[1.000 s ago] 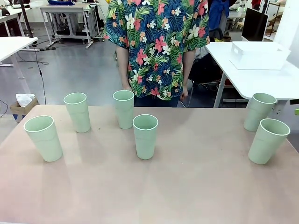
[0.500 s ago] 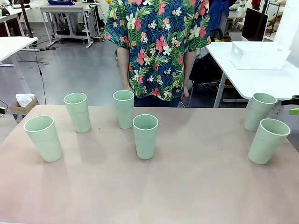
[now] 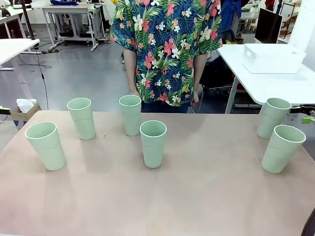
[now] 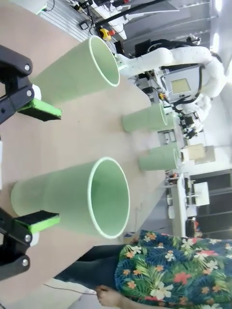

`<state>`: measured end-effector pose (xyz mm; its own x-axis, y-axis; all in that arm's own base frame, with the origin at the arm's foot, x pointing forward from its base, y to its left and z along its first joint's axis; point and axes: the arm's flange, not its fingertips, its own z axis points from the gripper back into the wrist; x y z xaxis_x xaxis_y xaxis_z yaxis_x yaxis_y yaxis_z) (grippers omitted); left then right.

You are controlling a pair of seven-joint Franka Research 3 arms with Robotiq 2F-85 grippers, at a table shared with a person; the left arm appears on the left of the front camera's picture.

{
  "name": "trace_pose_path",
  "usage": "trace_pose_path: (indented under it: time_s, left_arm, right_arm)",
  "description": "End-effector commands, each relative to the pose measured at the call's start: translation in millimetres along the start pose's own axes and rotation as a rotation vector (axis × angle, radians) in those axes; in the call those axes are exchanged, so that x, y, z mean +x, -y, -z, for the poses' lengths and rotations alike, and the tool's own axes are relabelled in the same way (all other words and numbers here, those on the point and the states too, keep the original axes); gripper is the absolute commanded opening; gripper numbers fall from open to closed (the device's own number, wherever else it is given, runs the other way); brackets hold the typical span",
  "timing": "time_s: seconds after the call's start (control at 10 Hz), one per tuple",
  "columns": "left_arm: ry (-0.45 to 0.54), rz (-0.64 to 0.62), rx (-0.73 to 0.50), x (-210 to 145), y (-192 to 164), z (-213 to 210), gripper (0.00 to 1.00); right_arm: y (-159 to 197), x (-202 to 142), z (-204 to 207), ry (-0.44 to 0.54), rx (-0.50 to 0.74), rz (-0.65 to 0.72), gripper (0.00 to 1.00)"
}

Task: Stack the cups and store them in the basket.
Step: Pick up two Reusable plastic cups , one in each hand.

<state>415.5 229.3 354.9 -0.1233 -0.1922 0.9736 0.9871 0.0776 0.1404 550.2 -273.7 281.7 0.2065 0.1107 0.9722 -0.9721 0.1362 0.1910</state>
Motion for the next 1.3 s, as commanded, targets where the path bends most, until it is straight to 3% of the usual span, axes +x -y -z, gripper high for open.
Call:
trace_pose_path:
  time_s: [0.0,0.4,0.5,0.6,0.9,1.2]
  left_arm:
    - [0.049,0.079,0.038,-54.4,26.1,-3.2,1.00]
    - [-0.023,0.059,-0.023,-74.5,28.1,4.7,1.00]
    - [-0.021,0.026,-0.062,-70.9,26.1,5.8,1.00]
    - [0.011,-0.008,0.015,-10.8,-8.3,5.8,1.00]
    - [0.000,-0.023,-0.004,-16.4,-7.1,6.9,1.00]
    - [-0.049,-0.079,-0.081,-44.2,-23.1,14.5,1.00]
  right_arm:
    - [13.3,-5.4,5.1,0.093,-0.024,-0.057,1.00]
    - [26.9,-13.3,13.7,0.111,-0.092,-0.067,1.00]
    - [18.3,-16.6,12.3,0.111,-0.051,-0.028,1.00]
    - [18.3,-16.6,12.3,0.111,-0.051,-0.028,1.00]
    - [19.3,-18.8,11.5,0.112,-0.060,-0.026,1.00]
    - [25.0,-14.0,20.6,0.065,-0.033,-0.094,1.00]
